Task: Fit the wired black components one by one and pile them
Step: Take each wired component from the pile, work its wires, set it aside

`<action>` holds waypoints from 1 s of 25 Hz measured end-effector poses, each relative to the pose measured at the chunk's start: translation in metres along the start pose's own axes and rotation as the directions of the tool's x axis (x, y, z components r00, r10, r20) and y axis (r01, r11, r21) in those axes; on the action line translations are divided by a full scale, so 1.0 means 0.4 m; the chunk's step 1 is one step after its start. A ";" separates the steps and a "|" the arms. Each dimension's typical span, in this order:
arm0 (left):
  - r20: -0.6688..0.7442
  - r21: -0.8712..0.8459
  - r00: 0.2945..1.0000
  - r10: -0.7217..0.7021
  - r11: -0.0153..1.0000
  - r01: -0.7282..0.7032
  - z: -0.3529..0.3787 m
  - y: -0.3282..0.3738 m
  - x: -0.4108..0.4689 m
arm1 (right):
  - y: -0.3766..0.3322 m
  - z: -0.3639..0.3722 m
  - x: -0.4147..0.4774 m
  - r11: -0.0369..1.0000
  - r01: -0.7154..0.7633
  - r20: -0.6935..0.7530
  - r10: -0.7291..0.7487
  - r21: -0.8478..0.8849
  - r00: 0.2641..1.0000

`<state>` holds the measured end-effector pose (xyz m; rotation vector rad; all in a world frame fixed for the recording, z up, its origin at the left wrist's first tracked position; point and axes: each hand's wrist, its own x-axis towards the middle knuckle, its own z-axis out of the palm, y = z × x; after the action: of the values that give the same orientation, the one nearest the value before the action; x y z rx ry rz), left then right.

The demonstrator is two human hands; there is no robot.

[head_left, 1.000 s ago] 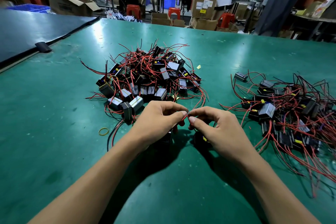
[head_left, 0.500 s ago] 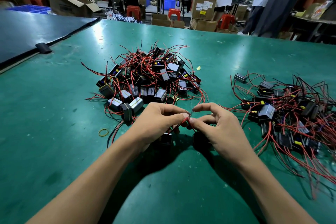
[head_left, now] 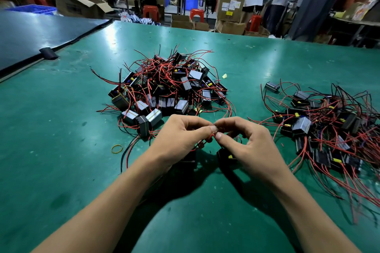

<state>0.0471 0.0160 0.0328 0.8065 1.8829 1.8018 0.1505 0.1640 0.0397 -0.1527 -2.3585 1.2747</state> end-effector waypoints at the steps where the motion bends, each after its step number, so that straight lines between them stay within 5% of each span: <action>1: -0.003 0.012 1.000 0.010 1.000 -0.010 -0.001 0.001 -0.001 | 0.001 -0.005 0.001 1.000 0.021 0.011 -0.021 0.000 1.000; 9: 0.122 0.086 0.993 -0.007 0.996 -0.003 -0.005 0.025 -0.008 | 0.014 -0.027 0.012 0.993 0.119 0.150 -0.118 -0.001 0.982; 16: 0.142 0.136 0.989 -0.032 0.991 0.012 -0.013 0.025 -0.006 | 0.022 -0.029 0.016 0.989 0.147 0.132 -0.148 0.015 0.980; 25: 0.129 0.134 0.991 -0.020 0.991 0.003 -0.008 0.018 -0.003 | 0.033 -0.032 0.018 0.937 0.247 0.083 -0.234 -0.247 0.969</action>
<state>0.0468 0.0127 0.0401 0.9336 1.9340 1.5892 0.1484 0.1834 0.0372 0.0902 -2.4887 0.8673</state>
